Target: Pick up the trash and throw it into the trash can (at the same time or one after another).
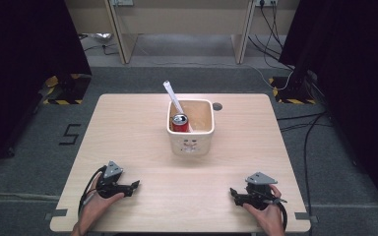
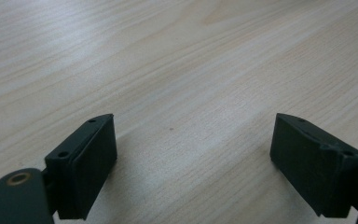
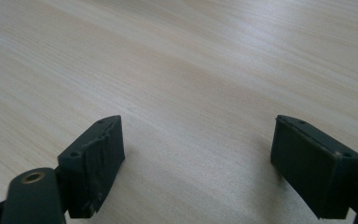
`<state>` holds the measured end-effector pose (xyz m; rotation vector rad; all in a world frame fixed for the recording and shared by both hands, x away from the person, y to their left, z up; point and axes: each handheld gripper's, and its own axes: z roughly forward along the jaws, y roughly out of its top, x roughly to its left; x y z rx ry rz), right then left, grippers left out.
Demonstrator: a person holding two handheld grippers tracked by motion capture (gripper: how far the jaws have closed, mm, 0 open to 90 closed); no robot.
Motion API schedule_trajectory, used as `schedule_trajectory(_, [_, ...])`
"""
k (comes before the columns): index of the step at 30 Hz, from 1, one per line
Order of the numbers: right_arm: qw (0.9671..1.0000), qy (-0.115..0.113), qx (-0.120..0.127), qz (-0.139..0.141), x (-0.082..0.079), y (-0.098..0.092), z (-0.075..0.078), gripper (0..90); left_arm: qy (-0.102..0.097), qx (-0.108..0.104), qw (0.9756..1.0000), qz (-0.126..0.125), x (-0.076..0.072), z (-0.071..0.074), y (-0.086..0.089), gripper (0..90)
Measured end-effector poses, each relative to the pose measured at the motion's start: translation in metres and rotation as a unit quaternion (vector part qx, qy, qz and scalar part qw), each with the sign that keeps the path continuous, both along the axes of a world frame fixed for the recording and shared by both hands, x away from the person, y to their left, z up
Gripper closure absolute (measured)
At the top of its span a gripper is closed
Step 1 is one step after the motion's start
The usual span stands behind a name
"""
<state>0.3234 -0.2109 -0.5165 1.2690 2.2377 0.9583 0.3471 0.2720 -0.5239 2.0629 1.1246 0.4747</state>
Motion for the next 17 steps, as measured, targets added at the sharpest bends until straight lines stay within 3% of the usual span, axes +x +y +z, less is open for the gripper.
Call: schedule_trajectory(17, [1.0000,0.002,-0.002,0.004,0.0004,0.0004,-0.0002,14.2,0.000,0.000,1.0000,0.000,0.0000,0.0000,0.0000,13.9])
